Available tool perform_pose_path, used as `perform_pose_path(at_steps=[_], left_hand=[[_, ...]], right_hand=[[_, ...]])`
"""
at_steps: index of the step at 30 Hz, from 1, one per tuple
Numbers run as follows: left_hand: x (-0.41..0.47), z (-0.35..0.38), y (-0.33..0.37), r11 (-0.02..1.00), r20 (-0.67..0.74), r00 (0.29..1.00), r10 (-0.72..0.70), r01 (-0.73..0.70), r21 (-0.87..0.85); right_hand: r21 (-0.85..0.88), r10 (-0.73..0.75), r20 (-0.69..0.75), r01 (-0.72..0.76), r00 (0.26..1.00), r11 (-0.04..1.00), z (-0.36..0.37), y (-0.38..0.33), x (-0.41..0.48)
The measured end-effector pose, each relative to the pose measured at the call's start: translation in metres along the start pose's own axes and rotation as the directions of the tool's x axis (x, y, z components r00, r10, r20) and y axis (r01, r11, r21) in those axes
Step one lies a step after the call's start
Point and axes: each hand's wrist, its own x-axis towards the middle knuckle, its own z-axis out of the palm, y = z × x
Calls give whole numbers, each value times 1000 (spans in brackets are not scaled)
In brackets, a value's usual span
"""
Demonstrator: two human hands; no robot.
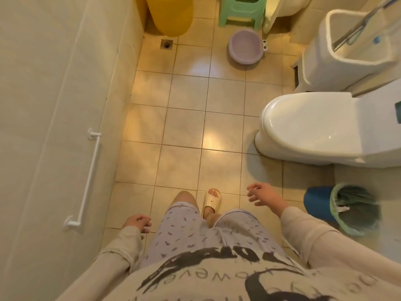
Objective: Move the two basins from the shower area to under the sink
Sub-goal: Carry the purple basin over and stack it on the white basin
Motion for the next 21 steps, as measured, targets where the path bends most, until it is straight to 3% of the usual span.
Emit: perform_pose_path(at_steps=[7, 13, 21], left_hand=[[37, -23, 84, 995, -33, 997, -72, 70, -74], [78, -51, 208, 999, -7, 999, -39, 38, -32], [101, -87, 433, 964, 103, 968, 231, -242, 115]], right_hand=[[5, -95, 19, 95, 995, 995, -33, -105, 57], [201, 28, -47, -18, 998, 979, -43, -162, 104], [302, 234, -104, -193, 967, 933, -44, -201, 130]])
